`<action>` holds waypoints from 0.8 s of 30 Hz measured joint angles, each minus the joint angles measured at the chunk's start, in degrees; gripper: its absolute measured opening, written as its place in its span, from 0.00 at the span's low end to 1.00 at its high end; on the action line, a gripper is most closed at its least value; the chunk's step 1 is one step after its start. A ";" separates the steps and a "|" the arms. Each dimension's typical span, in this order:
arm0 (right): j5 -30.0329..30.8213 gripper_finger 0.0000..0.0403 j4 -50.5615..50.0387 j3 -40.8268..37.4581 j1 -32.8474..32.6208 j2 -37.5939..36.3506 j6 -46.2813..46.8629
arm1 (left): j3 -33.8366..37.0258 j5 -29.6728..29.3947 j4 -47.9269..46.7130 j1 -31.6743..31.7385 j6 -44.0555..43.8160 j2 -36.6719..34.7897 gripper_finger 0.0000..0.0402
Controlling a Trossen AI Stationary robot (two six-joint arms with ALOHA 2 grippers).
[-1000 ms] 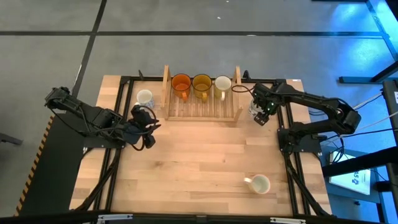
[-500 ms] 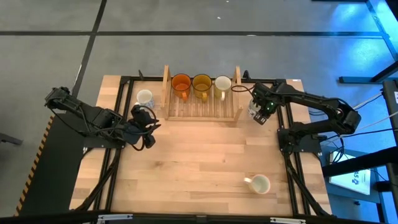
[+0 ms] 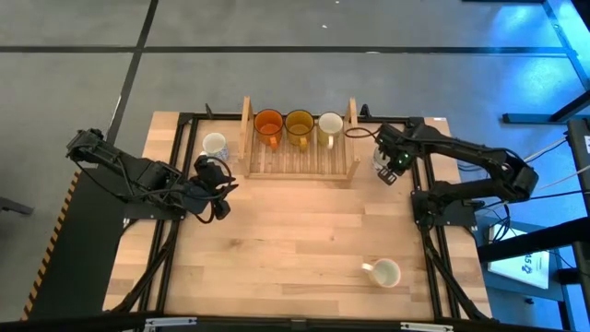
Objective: Place coffee mugs
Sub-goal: Put the blue mug on the shelf
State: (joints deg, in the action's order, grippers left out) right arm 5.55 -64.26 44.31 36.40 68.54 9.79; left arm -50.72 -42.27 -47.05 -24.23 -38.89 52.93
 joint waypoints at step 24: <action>-5.82 0.10 -3.80 4.39 -40.93 -6.30 54.57 | 0.00 2.74 0.02 0.00 0.31 0.00 0.22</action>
State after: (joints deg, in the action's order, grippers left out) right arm -0.27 -68.06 48.71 -4.53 62.25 64.36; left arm -50.72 -39.53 -47.03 -24.23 -38.58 52.93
